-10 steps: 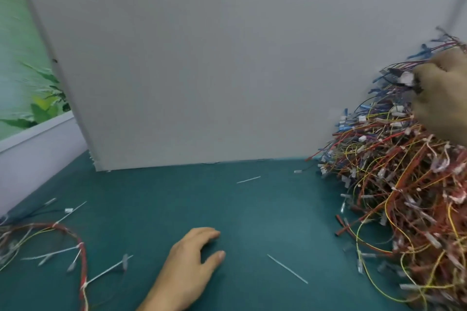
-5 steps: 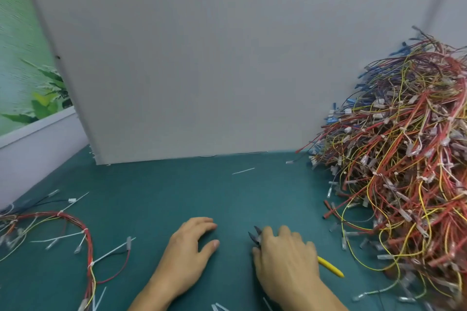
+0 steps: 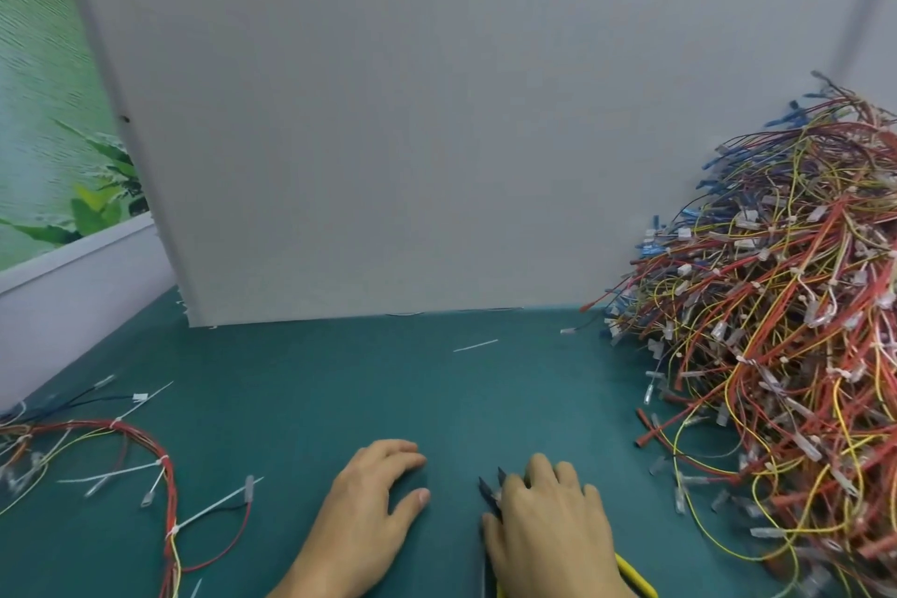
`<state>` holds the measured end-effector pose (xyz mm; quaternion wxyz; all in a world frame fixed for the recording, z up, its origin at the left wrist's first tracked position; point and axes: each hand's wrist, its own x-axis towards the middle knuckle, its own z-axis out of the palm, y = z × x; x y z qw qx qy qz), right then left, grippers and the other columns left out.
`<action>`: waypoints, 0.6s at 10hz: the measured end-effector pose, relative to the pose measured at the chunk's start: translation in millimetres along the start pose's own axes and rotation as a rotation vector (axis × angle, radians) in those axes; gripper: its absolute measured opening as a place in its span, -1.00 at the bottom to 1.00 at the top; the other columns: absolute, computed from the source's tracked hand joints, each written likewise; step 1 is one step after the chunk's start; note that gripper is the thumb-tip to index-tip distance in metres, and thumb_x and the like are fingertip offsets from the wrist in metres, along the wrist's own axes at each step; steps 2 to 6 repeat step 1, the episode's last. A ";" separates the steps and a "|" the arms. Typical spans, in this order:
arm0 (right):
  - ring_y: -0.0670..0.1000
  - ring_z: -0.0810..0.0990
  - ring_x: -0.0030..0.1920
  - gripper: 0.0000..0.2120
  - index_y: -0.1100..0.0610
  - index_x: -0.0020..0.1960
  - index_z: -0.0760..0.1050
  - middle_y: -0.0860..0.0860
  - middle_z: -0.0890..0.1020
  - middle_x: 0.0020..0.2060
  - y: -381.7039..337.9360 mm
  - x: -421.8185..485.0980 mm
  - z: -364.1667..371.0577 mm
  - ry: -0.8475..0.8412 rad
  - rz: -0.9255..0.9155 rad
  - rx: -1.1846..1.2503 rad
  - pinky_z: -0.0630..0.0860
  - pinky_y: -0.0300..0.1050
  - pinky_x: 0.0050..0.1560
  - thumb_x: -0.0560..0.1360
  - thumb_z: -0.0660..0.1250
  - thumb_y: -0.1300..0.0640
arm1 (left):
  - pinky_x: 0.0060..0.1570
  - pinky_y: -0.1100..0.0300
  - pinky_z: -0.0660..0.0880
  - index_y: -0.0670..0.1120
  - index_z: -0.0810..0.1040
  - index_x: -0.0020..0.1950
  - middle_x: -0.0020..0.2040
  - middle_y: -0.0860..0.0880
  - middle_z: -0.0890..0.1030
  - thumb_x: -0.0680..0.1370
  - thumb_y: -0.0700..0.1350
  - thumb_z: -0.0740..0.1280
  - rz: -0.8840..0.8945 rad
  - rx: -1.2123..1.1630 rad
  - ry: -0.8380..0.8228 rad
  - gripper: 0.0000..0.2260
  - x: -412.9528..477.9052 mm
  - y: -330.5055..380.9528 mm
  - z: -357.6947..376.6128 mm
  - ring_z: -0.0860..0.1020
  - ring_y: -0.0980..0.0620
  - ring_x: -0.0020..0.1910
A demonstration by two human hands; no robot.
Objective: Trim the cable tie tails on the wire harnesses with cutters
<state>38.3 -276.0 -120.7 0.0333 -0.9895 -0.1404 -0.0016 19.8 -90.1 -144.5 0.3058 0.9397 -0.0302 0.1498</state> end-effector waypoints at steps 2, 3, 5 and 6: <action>0.08 0.33 0.21 -0.63 0.10 0.21 0.41 0.03 0.37 0.18 1.5 -0.3 -9.9 -0.022 -0.043 0.019 0.20 0.01 0.03 0.60 0.06 -0.14 | 0.10 0.62 0.20 0.11 0.58 0.17 0.16 0.37 0.45 0.53 -0.03 0.38 -0.026 -0.078 0.084 -0.78 2.2 4.6 -5.3 0.40 0.38 0.20; 0.08 0.33 0.21 -0.63 0.10 0.21 0.41 0.03 0.37 0.18 1.5 -0.3 -9.9 -0.022 -0.043 0.019 0.20 0.01 0.03 0.60 0.06 -0.14 | 0.10 0.62 0.20 0.11 0.58 0.17 0.16 0.37 0.45 0.53 -0.03 0.38 -0.026 -0.078 0.084 -0.78 2.2 4.6 -5.3 0.40 0.38 0.20; 0.08 0.33 0.21 -0.63 0.10 0.21 0.41 0.03 0.37 0.18 1.5 -0.3 -9.9 -0.022 -0.043 0.019 0.20 0.01 0.03 0.60 0.06 -0.14 | 0.10 0.62 0.20 0.11 0.58 0.17 0.16 0.37 0.45 0.53 -0.03 0.38 -0.026 -0.078 0.084 -0.78 2.2 4.6 -5.3 0.40 0.38 0.20; 0.08 0.33 0.21 -0.63 0.10 0.21 0.41 0.03 0.37 0.18 1.5 -0.3 -9.9 -0.022 -0.043 0.019 0.20 0.01 0.03 0.60 0.06 -0.14 | 0.10 0.62 0.20 0.11 0.58 0.17 0.16 0.37 0.45 0.53 -0.03 0.38 -0.026 -0.078 0.084 -0.78 2.2 4.6 -5.3 0.40 0.38 0.20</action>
